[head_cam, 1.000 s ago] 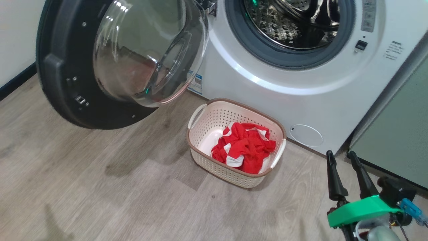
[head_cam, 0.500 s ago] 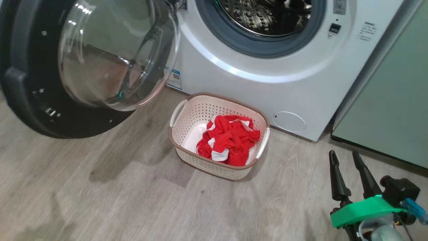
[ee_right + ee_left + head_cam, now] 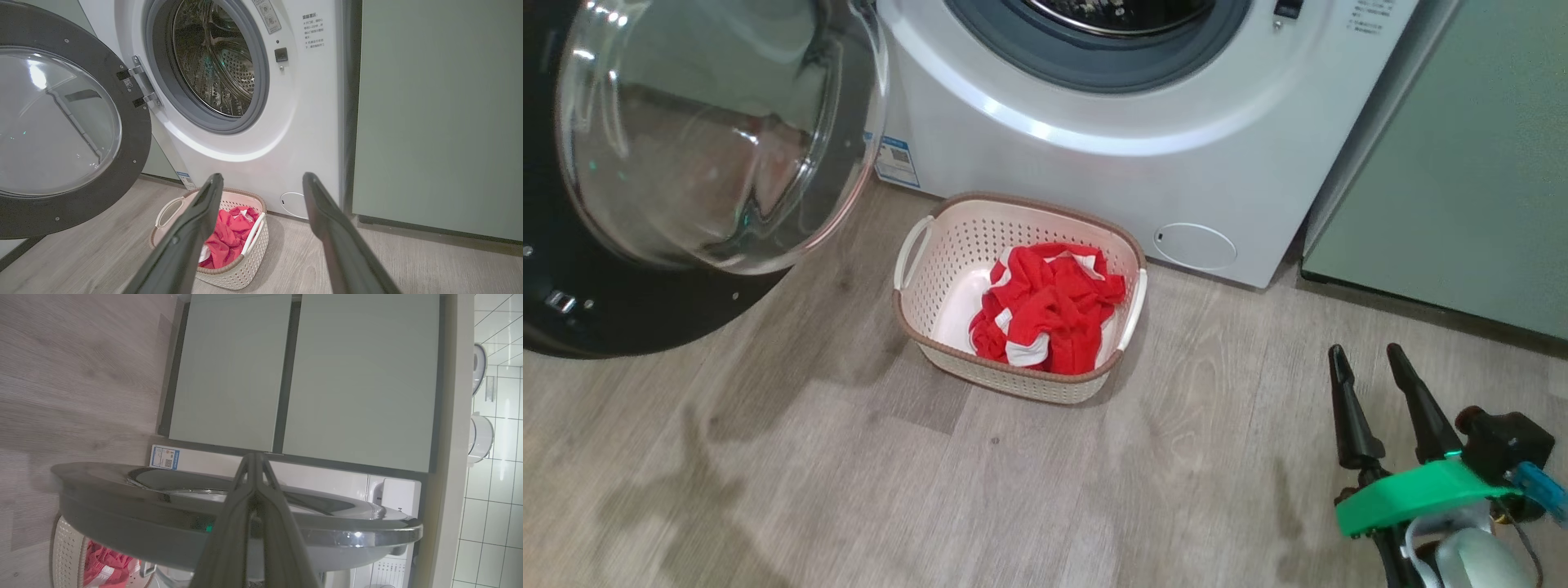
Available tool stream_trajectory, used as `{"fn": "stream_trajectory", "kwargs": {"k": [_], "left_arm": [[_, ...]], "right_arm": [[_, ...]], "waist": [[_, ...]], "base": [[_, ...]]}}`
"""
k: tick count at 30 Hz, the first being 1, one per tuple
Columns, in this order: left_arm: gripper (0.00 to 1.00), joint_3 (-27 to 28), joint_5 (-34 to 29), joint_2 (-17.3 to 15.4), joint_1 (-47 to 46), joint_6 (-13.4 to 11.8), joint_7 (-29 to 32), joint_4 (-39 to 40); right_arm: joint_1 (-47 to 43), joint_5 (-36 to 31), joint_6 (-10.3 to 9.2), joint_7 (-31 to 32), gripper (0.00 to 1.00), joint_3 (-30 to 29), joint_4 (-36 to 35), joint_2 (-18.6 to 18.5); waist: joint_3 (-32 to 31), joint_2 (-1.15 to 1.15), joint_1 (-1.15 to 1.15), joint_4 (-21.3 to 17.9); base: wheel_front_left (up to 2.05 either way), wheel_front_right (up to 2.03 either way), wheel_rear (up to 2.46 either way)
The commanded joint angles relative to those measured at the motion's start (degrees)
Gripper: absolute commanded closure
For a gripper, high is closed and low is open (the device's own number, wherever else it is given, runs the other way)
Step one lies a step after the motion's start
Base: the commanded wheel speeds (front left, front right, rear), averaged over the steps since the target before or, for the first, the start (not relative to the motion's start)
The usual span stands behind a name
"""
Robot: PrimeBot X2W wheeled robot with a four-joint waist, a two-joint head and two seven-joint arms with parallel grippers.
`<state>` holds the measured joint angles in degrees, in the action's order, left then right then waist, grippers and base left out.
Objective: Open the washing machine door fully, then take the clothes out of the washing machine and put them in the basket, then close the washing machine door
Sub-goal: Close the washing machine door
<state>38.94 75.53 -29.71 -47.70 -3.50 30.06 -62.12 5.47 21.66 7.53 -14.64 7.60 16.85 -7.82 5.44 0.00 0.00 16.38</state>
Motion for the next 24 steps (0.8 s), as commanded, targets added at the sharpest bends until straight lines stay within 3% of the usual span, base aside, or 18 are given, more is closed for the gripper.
{"fn": "stream_trajectory", "kwargs": {"k": [1, 8, 14, 24], "left_arm": [[1.0, -0.39, -0.93, -2.4, -2.11, 0.29, 0.08, 1.61], [1.0, -2.67, -1.56, 0.32, -3.6, 1.28, 2.28, 1.62], [1.0, -6.87, -2.9, 3.66, -3.22, 3.24, 8.87, 3.12], [1.0, -12.34, -3.44, 10.94, -1.56, 3.42, 18.98, 9.09]], "right_arm": [[1.61, -0.43, -0.04, -0.36, 0.0, 1.2, -1.75, -1.27], [1.51, -0.51, -0.04, -0.36, 0.0, 1.39, -1.27, -0.77], [0.83, -0.35, -0.04, -0.36, 0.0, 0.49, -1.2, -0.11], [-0.65, -0.32, -0.04, -0.36, 0.0, -1.13, -0.97, 1.79]], "waist": [[0.48, 0.0, 0.0, -0.35], [-0.16, 0.0, 0.0, -0.33], [-1.62, 0.0, 0.0, 1.03], [-4.2, 0.0, 0.0, 2.41]], "base": [[0.0, 0.0, 0.0], [0.0, 0.0, 0.0], [0.0, 0.0, 0.0], [0.0, 0.0, 0.0]]}}
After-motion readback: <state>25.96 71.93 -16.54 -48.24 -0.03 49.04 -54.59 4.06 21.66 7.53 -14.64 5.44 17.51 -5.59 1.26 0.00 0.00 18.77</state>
